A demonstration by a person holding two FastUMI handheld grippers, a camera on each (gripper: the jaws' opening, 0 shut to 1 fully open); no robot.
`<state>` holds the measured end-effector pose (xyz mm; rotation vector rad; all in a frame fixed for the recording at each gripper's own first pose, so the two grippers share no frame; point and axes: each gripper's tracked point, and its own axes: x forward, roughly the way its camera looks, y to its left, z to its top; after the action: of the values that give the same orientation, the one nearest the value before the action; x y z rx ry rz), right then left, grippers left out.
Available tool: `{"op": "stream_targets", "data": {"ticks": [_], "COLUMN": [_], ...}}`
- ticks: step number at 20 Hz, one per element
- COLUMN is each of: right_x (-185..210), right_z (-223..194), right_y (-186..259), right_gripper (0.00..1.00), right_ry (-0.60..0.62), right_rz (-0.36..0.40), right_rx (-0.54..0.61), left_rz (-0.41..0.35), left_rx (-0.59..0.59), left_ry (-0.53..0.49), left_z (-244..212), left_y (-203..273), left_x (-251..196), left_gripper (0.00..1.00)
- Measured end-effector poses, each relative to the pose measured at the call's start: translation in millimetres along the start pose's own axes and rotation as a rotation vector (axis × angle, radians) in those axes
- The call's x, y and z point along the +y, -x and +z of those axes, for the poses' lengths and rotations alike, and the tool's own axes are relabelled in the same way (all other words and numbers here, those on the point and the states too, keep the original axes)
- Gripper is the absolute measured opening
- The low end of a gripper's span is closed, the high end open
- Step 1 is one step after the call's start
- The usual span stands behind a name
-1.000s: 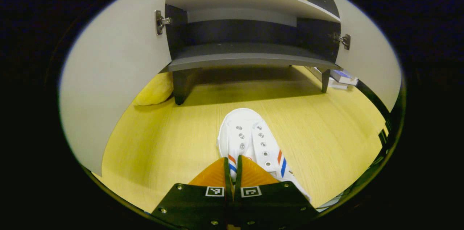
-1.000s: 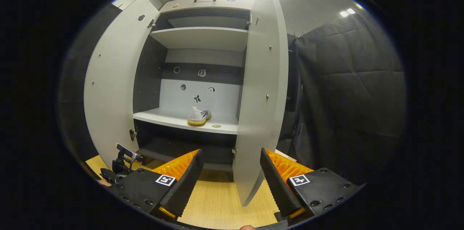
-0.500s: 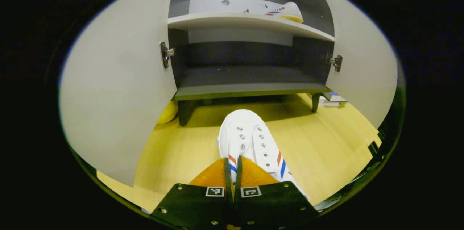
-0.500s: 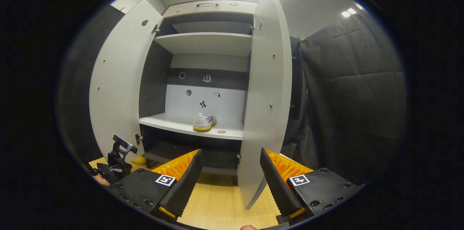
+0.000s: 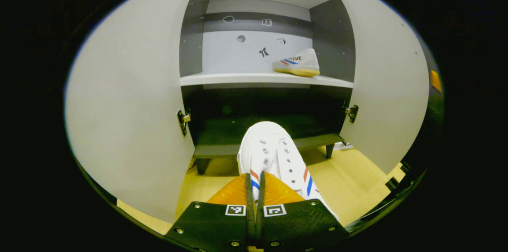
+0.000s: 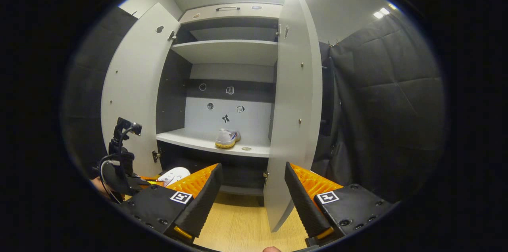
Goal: Grab one shoe with the right hand and put it into the shoe cabinet, grab the other shoe with the left hand and put it into the shoe cabinet; then close the right door with the right hand and the left door with the left hand.
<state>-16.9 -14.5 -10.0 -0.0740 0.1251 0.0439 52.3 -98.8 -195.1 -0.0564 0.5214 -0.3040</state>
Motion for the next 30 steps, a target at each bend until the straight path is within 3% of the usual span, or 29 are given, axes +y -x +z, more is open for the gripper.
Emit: {"op": "stream_targets", "data": {"ticks": [7,15,30], "right_x": [7.8,-4.4,-19.7], "right_z": [-6.6,-13.5,-35.8], "right_y": [8.8,18.0,26.5], "right_gripper": [0.98,0.98,0.98], "right_ry": [-0.017,-0.022,-0.036], "right_rz": [0.029,-0.006,-0.075], "right_rx": [0.007,0.023,0.087], "left_rz": [-0.009,0.012,0.046], "left_rx": [-0.165,-0.292,-0.310], "left_ry": [0.012,0.000,0.003], "left_z": [94.5,185.5,271.2], "left_y": [12.1,-17.7,-128.9], "left_x": [-6.9,1.3,37.2], "left_gripper": [0.01,0.01,0.01]}}
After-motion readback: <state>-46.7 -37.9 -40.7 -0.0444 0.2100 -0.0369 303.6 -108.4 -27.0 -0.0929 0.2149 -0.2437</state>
